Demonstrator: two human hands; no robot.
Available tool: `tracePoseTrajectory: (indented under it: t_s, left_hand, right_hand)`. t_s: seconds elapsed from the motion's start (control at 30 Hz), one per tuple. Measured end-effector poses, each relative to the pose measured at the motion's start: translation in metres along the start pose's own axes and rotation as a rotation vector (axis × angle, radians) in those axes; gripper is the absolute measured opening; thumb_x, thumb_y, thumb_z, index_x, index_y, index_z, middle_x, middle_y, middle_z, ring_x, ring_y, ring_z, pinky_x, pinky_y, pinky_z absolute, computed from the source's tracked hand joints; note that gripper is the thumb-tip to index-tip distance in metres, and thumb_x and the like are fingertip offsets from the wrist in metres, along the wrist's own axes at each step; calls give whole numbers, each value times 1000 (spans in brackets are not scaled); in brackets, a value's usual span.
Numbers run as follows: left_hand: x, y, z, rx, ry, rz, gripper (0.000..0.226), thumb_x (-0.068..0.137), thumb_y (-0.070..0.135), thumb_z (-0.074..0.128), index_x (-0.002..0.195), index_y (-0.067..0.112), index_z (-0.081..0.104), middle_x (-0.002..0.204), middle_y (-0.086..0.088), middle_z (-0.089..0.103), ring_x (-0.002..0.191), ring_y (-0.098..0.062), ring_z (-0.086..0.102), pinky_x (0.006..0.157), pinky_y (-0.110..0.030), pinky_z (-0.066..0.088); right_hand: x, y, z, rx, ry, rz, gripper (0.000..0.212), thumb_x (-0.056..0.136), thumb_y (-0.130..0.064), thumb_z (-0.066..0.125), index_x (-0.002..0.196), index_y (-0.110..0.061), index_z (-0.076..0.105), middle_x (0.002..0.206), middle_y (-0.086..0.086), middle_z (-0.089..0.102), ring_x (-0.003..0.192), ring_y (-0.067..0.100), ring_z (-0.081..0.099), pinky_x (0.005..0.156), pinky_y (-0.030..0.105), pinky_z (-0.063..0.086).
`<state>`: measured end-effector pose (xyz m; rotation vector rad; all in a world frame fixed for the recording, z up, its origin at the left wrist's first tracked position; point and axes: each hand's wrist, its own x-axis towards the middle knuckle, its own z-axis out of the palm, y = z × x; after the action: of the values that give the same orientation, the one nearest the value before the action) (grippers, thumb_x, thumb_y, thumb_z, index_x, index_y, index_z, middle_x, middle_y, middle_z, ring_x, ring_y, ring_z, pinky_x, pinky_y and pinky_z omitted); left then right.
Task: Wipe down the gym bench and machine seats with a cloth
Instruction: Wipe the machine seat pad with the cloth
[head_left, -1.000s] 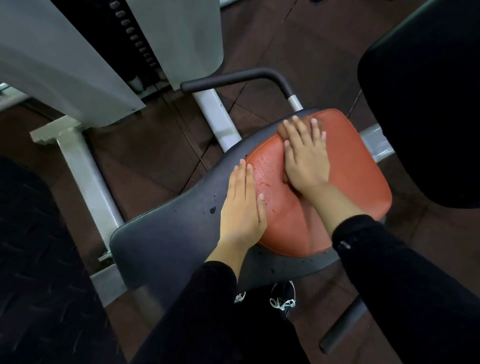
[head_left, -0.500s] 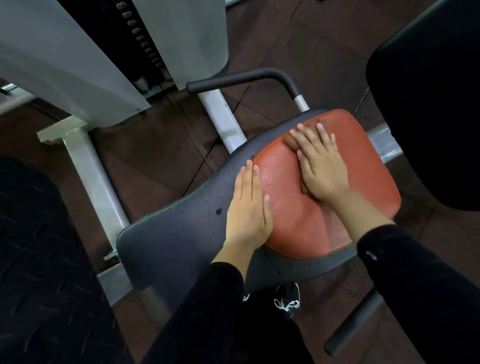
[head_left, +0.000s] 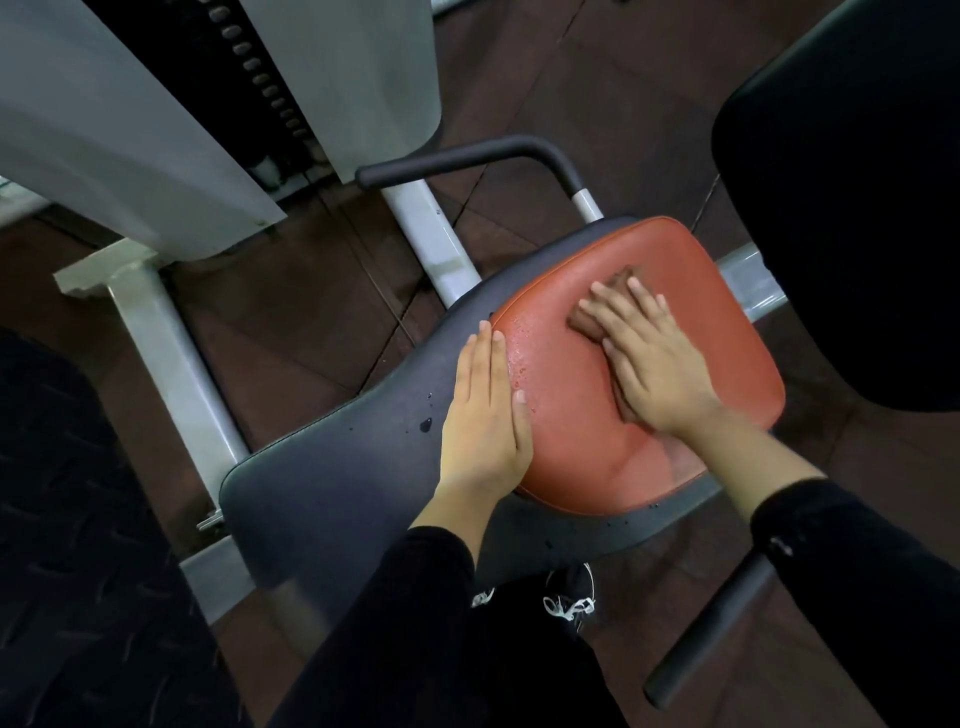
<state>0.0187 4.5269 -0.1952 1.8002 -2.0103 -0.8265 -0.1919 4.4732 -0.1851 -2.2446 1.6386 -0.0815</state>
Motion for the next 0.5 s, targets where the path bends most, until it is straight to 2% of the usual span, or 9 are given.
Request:
tracePoseTrajectory:
  t_s: [0.2, 0.33, 0.4, 0.5]
  left_hand:
    - [1, 1, -1, -103, 24, -23, 59, 98, 29, 20, 150, 12, -3, 159, 1, 0, 149, -15, 1, 117, -17, -5]
    - [-2, 0, -9, -350, 62, -67, 58, 101, 31, 27, 151, 18, 1, 158, 5, 10, 148, -8, 9, 117, -16, 6]
    - [-3, 0, -16, -423, 80, -85, 57, 103, 30, 27, 152, 19, -1, 159, 6, 8, 146, -3, 10, 115, -12, 9]
    - [-4, 2, -27, -451, 58, -127, 58, 104, 28, 26, 153, 18, -3, 162, 3, 5, 146, -2, 10, 113, -10, 11]
  right_hand:
    - [55, -29, 5, 41, 99, 191, 46, 99, -23, 31, 144, -25, 33, 154, -3, 26, 145, 26, 11, 117, 42, 4]
    - [48, -69, 12, 53, 77, 132, 47, 96, -22, 31, 143, -23, 36, 154, -2, 28, 145, 28, 14, 117, 46, 6]
    - [35, -91, 16, 56, 42, 79, 50, 94, -26, 27, 143, -22, 38, 153, -1, 30, 144, 29, 16, 116, 46, 7]
    - [19, -117, 18, 102, -43, 14, 57, 92, -35, 16, 146, -22, 30, 156, -3, 21, 146, 23, 7, 117, 41, -1]
